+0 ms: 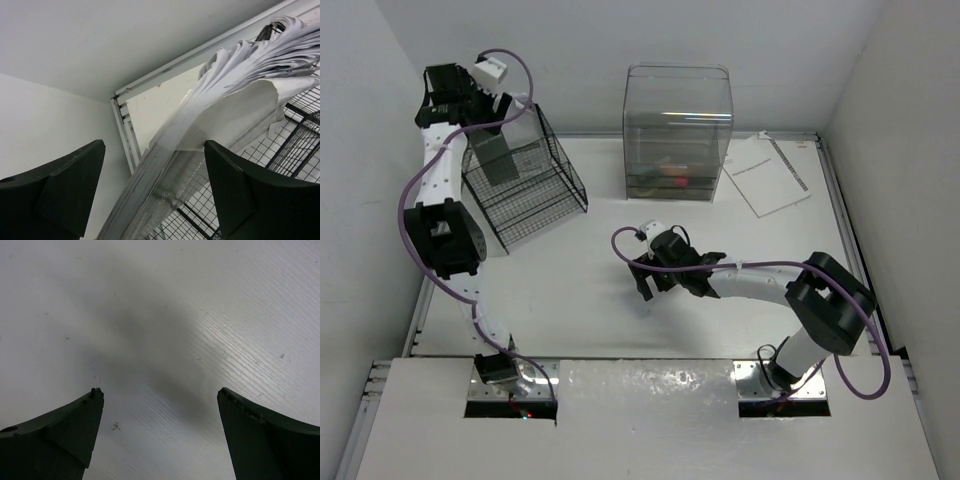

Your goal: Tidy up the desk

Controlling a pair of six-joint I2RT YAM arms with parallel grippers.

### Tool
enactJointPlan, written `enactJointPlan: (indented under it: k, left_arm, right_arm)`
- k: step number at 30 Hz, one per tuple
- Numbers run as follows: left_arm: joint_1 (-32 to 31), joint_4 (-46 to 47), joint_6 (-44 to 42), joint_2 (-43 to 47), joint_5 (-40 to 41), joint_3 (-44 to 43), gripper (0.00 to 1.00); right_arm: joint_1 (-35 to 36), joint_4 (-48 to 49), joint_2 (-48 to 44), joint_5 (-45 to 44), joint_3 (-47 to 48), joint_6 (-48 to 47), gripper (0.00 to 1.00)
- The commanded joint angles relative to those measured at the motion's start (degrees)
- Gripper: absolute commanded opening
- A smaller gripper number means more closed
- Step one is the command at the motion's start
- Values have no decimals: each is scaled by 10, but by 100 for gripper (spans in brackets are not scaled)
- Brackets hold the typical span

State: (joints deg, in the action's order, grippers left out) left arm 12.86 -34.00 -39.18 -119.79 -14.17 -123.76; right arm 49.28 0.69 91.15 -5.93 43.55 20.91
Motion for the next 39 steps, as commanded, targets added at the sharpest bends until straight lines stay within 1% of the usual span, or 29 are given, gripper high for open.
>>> enactJointPlan:
  k: [1,5,9,11,14,16,17,21,24,28,31,33,36,37,39]
  left_arm:
    - [8,94,42,51,50,11,79]
    - [8,106,70,76,27,21,82]
    - [8,59,95,73,-10,-16,83]
    - [9,50,93,73,-22,-18,83]
    - [12,29,73,65,-18,-18,83]
    - [24,-3,70,56,-25,-19,83]
    - [41,-10,72,52,-50,-19,83]
    - [79,-19,82,46,-98,-18,83]
    - [82,-37,65,38,-113,-15,83]
    - [88,-23,84,31,-125,-7,83]
    - [95,-9,101,32,-177,-3,82]
    - [97,-1,105,38,-231,8,82]
    - [97,13,107,39,-289,19,76]
    - [97,16,111,39,-293,20,65]
    - [98,17,121,32,-284,17,53]
  right_arm:
    - [3,1,-1,7,23,-6,92]
    - [3,-3,-2,4,23,-8,92]
    - [2,-3,-5,5,20,-8,92]
    - [3,-3,-6,5,17,-10,92]
    - [2,-4,-12,4,15,-11,92]
    - [3,-3,-19,4,8,-11,92]
    - [3,-3,-21,2,4,-11,92]
    - [3,-5,-24,0,5,-15,92]
    - [3,-4,-24,2,7,-15,92]
    - [2,-2,-23,4,7,-12,92]
    - [3,-5,-26,6,7,-11,92]
    - [3,-5,-29,4,0,-10,92]
    - [3,-1,-38,-1,-11,-3,92]
    - [3,0,-40,-2,-14,-3,92]
    - [3,2,-46,-4,-21,0,92]
